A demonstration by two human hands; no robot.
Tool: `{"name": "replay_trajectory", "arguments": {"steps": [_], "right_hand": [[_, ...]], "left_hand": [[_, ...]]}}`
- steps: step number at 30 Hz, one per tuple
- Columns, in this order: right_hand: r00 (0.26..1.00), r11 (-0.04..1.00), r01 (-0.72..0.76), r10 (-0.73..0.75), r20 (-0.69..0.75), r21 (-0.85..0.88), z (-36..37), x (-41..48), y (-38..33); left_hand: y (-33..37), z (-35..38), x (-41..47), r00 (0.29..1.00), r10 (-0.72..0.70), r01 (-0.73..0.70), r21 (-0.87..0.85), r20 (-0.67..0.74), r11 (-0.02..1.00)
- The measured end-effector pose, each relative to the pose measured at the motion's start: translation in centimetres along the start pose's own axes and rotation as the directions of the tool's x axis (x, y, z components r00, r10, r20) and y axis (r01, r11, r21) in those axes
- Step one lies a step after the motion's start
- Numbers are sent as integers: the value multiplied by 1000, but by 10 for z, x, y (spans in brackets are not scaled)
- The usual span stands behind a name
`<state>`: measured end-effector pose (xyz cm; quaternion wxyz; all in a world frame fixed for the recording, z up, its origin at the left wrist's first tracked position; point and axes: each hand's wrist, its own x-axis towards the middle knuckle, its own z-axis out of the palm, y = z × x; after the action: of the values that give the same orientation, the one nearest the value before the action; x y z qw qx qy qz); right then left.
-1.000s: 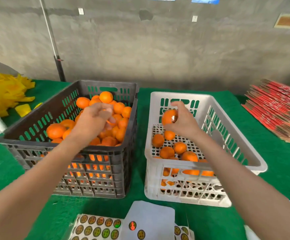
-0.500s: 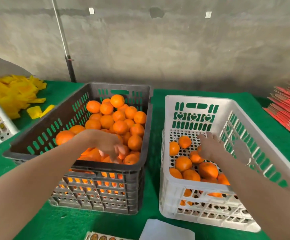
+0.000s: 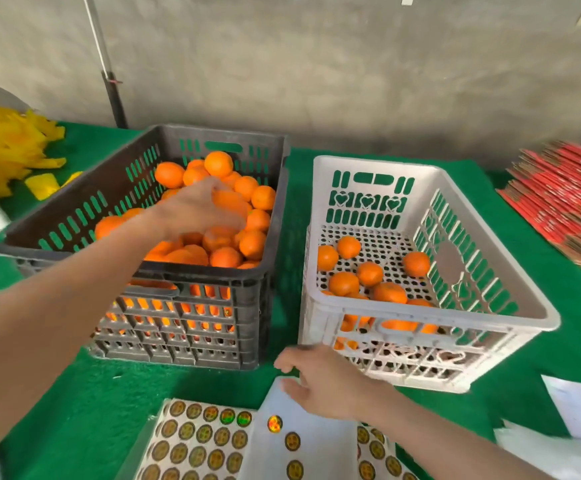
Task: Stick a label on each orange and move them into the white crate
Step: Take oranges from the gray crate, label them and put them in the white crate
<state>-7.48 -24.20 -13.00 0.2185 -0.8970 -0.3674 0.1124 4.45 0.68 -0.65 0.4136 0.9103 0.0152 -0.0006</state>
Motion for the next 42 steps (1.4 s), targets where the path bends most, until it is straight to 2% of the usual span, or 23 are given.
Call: {"name": "replay_trajectory", "arguments": {"steps": [2, 3, 5, 7, 9, 11, 13, 15, 18, 20, 22, 24, 26, 28, 33, 37, 40, 42], "right_hand": [[943, 957, -233, 266, 202, -173, 29, 3, 19], [911, 931, -298, 343, 230, -210, 37, 5, 24], [883, 904, -388, 420, 210, -178, 50, 11, 30], [871, 888, -445, 459, 177, -112, 55, 17, 31], [855, 873, -476, 487, 176, -104, 56, 21, 30], [865, 883, -466, 468, 180, -59, 51, 21, 28], [884, 896, -443, 433, 175, 25, 45, 17, 25], [902, 901, -421, 404, 151, 103, 36, 9, 25], [925, 895, -378, 373, 69, 236, 23, -6, 27], [917, 876, -393, 397, 45, 278, 19, -14, 28], [902, 861, -406, 431, -14, 307, 19, -24, 28], [888, 898, -377, 420, -187, 228, 23, -35, 25], [883, 944, -294, 329, -336, 151, 32, -46, 19], [901, 954, -269, 298, -314, 133, 42, -53, 10], [886, 926, -368, 378, -270, 90, 55, -53, -2], [903, 943, -314, 332, -272, 111, 59, -56, -4], [883, 926, -272, 349, -314, 263, 62, -61, -5], [811, 863, -293, 452, -370, 412, 64, -62, -2]], "left_hand": [[12, -2, -18, 998, 42, -49, -148, -46, 988], [19, -2, -32, 995, 89, -97, -217, -45, 971], [31, 4, -71, 980, 198, -189, -313, -4, 931], [33, 17, -106, 962, 270, -238, -338, 50, 911], [26, 39, -135, 968, 219, -163, -354, 125, 921], [9, 66, -152, 971, 123, -29, -411, 205, 911], [-15, 91, -164, 959, -29, 176, -512, 282, 841], [-39, 112, -175, 909, -161, 372, -576, 384, 728], [-62, 138, -184, 815, -218, 536, -557, 537, 634], [-67, 152, -186, 796, -197, 556, -563, 573, 612], [-67, 164, -184, 783, -207, 592, -602, 586, 536], [-68, 171, -180, 773, -227, 624, -648, 592, 436], [-68, 174, -176, 778, -235, 625, -678, 582, 387], [-67, 177, -173, 780, -216, 622, -686, 588, 377], [-68, 184, -170, 765, -179, 639, -693, 619, 333], [-69, 184, -170, 756, -161, 646, -685, 634, 338], [-69, 181, -170, 742, -177, 660, -657, 647, 364], [-69, 178, -170, 746, -199, 650, -629, 636, 427]]}}
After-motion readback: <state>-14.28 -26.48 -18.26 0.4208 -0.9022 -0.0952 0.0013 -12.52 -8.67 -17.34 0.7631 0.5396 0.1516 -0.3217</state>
